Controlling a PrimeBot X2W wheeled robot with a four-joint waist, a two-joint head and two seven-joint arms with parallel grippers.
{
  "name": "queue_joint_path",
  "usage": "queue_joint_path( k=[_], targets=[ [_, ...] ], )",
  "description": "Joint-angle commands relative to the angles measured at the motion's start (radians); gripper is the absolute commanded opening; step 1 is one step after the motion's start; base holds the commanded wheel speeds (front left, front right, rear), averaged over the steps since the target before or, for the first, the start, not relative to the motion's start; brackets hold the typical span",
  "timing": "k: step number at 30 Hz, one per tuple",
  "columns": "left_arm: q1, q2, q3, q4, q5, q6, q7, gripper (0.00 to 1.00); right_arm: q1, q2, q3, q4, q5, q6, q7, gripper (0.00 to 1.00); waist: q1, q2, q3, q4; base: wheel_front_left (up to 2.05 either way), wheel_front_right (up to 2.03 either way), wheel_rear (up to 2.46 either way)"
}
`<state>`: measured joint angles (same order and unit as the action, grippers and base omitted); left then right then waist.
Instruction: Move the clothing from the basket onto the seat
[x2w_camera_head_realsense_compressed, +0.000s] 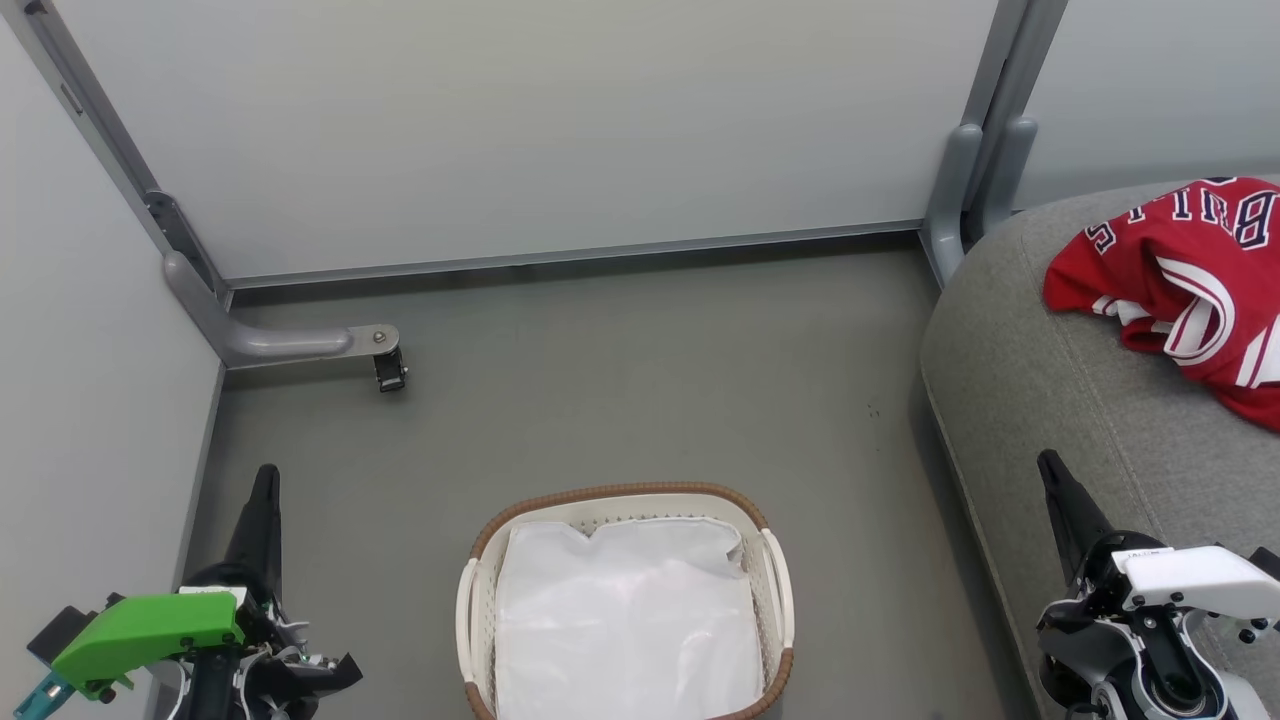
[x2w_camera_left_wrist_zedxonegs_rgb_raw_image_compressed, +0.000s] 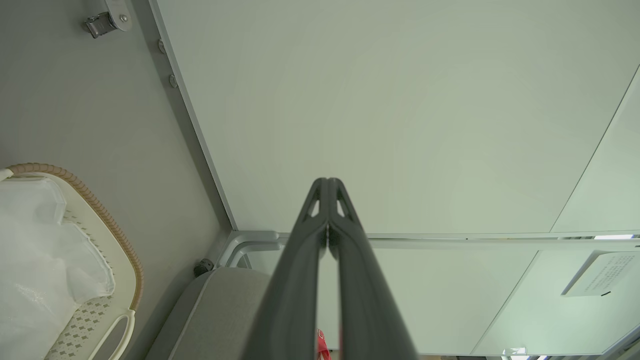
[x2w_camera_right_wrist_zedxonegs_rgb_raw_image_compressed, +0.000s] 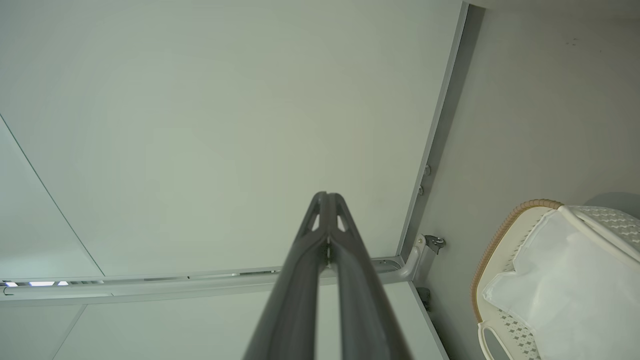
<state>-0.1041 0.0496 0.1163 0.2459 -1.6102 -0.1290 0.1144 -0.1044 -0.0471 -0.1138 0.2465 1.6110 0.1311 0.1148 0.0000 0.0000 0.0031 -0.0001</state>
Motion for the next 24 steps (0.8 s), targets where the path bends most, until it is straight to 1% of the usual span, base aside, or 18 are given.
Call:
queue_joint_path(
  k=[1,24],
  targets=[
    [-0.01,0.0,0.001,-0.002,-0.004,-0.005,0.004,0.0,-0.008,-0.006,-0.002,-0.004,0.004,-0.001,0.002,0.0,0.0,0.0,0.0,0.0,0.0,0.0,0.0],
    [-0.01,0.0,0.001,-0.002,-0.004,-0.006,0.004,0.0,-0.008,-0.006,-0.002,-0.004,0.004,-0.001,0.002,0.0,0.0,0.0,0.0,0.0,0.0,0.0,0.0]
  ],
)
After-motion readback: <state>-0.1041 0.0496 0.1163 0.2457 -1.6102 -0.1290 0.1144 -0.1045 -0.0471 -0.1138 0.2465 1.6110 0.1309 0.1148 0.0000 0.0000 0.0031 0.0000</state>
